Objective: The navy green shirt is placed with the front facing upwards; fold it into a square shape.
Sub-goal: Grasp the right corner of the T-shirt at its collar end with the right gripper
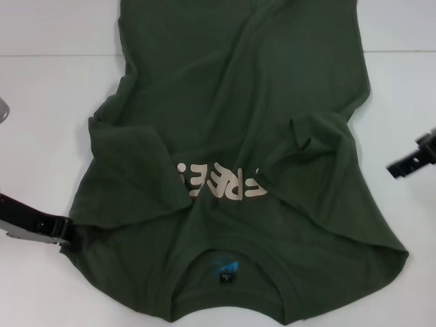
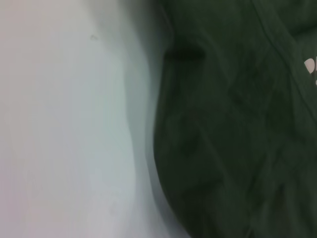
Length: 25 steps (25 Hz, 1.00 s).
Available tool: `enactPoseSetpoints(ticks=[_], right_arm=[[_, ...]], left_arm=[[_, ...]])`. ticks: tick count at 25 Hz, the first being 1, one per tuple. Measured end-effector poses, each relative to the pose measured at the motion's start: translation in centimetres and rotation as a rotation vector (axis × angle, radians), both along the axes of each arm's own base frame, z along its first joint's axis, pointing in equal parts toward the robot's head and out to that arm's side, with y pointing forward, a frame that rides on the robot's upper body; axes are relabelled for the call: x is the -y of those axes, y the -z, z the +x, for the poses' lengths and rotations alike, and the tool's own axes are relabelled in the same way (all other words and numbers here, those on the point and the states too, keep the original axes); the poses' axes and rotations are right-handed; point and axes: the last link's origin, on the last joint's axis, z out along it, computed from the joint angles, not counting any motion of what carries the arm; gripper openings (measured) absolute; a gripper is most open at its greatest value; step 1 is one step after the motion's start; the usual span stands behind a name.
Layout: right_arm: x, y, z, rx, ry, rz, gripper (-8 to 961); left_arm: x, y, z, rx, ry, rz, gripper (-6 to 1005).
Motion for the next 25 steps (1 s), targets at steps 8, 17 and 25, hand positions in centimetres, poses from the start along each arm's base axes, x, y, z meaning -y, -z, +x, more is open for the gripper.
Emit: enactPoseSetpoints(ticks=[8,17,25], right_arm=[[1.7,0.6,-0.8,0.100,0.118,-0.136,890],[2.5,3.6,1.6,0.076,0.235,-0.200,885],[2.9,5.3,3.1,0.072,0.272,-0.233,885]], left_arm=[[-0.2,0.0,0.1,-0.013,0.014,-0.001,42],[-0.3,0.1,0.1,-0.022,0.023,-0.007,42],[-0.4,0.2,0.1,-0.024,0.024,-0.007,43]])
